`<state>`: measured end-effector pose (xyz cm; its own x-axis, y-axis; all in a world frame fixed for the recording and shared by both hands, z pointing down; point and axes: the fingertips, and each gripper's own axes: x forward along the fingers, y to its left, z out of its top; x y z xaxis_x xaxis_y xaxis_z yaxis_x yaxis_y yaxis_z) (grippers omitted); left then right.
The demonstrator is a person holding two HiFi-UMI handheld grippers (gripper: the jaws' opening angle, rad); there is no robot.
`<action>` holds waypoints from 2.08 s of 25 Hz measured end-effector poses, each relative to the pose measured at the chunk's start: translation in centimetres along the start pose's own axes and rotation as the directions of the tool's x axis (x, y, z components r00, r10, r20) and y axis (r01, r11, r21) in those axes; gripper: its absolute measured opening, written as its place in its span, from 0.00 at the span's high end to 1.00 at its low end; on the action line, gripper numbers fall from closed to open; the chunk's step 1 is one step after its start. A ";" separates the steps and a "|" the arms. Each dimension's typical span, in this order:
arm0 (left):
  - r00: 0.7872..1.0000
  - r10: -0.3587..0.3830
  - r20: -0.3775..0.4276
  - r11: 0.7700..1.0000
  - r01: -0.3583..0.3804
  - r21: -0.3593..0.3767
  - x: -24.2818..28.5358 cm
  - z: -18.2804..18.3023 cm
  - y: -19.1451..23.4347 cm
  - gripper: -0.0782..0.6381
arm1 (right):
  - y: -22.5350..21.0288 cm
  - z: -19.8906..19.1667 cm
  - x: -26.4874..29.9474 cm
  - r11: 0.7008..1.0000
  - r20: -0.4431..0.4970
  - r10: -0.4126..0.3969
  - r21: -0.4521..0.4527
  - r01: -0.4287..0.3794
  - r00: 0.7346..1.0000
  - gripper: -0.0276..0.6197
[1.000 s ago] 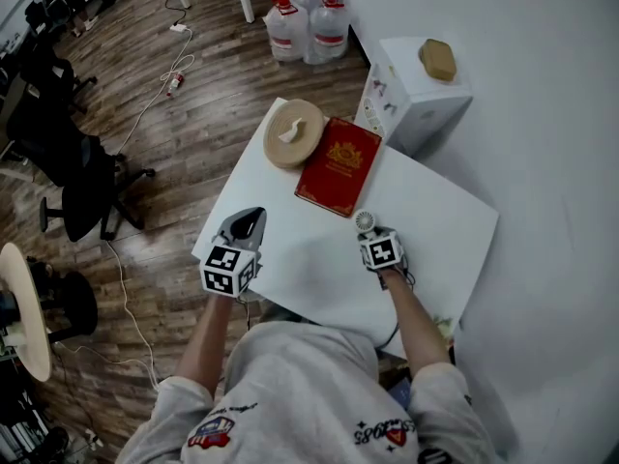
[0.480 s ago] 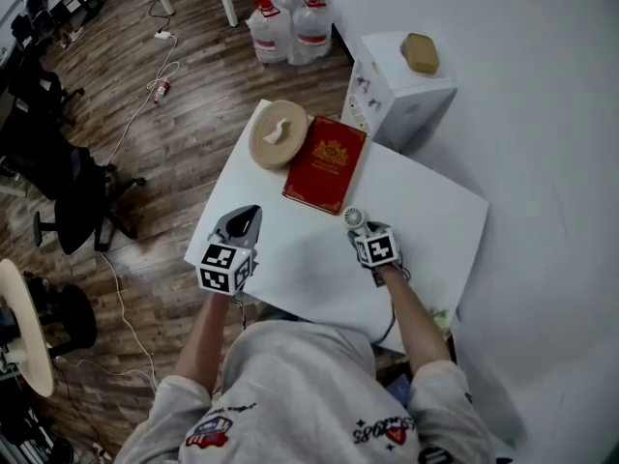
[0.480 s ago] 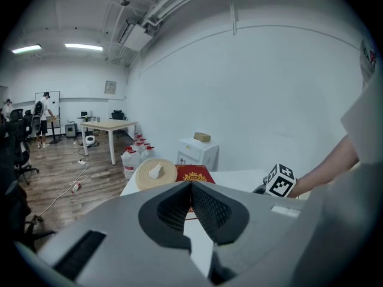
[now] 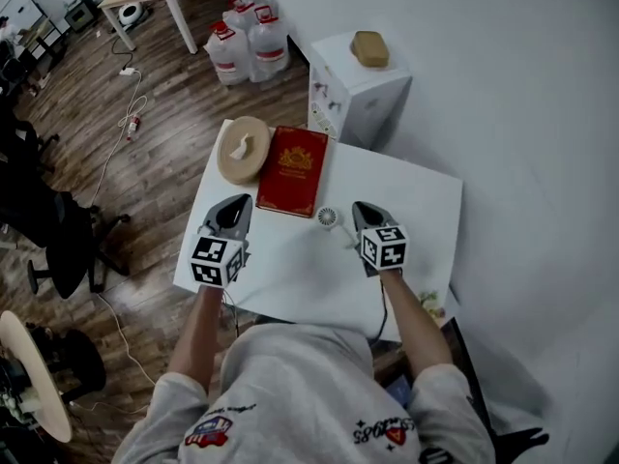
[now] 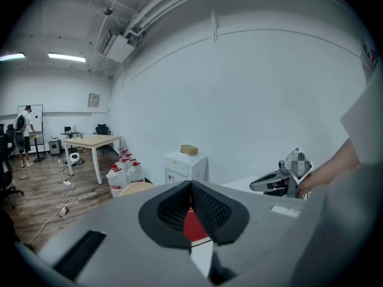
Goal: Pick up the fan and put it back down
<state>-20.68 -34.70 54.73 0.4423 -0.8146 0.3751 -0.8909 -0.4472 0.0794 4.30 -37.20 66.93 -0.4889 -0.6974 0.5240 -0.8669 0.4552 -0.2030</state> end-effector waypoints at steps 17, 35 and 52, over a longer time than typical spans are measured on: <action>0.978 -0.171 0.119 0.983 0.161 0.084 5.0 7.8 -7.6 0.88 | -3.1 14.4 -15.0 0.965 0.394 -0.204 -0.071 0.251 0.896 0.95; 0.972 -0.203 0.116 0.977 0.195 0.082 5.0 7.8 -9.6 0.89 | -3.9 15.4 -19.9 0.946 0.448 -0.283 -0.016 0.324 0.848 0.96; 0.972 -0.214 0.094 0.975 0.208 0.075 4.4 7.0 -10.2 0.88 | -2.9 14.7 -20.3 0.949 0.446 -0.271 -0.026 0.315 0.853 0.96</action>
<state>-8.89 -36.30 49.10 0.6306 -0.7311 0.2606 -0.7694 -0.6329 0.0861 15.30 -32.50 44.78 -0.2256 -0.9650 0.1334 -0.9739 0.2268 -0.0064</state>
